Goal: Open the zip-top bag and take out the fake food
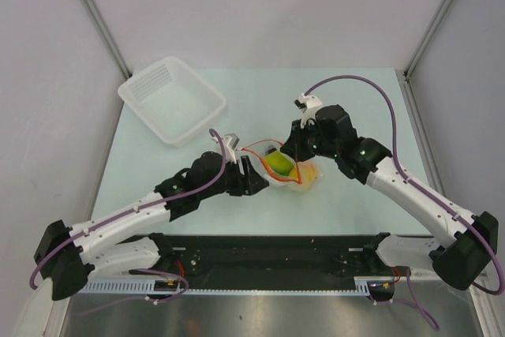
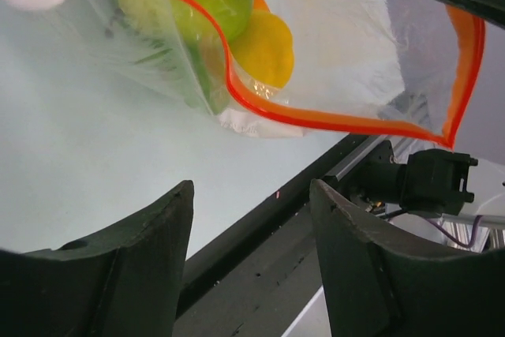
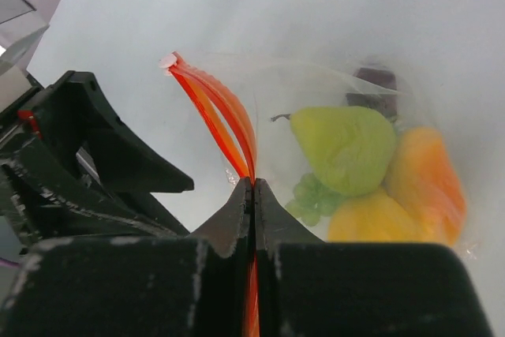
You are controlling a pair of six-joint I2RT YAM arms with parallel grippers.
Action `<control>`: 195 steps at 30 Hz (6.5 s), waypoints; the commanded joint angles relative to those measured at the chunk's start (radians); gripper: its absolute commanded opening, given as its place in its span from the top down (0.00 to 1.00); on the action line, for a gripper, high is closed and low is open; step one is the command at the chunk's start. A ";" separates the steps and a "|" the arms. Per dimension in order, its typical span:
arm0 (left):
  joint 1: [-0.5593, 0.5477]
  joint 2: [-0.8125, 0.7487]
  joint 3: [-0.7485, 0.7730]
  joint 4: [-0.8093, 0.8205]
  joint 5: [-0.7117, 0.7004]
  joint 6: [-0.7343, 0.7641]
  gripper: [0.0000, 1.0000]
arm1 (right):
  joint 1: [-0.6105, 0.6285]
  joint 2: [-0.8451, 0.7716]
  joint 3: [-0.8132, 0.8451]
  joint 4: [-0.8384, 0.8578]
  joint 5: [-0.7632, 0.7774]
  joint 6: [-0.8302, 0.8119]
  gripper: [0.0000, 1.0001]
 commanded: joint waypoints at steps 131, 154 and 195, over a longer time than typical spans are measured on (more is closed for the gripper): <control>-0.002 0.813 0.547 0.090 0.219 0.410 0.27 | 0.002 -0.241 -0.162 -0.028 0.216 0.250 1.00; -0.040 0.948 0.436 0.470 0.084 0.158 0.31 | 0.013 -0.312 -0.275 -0.024 0.186 0.317 1.00; -0.089 0.735 0.301 0.262 0.187 0.261 0.00 | -0.018 -0.371 -0.396 0.071 0.031 0.417 1.00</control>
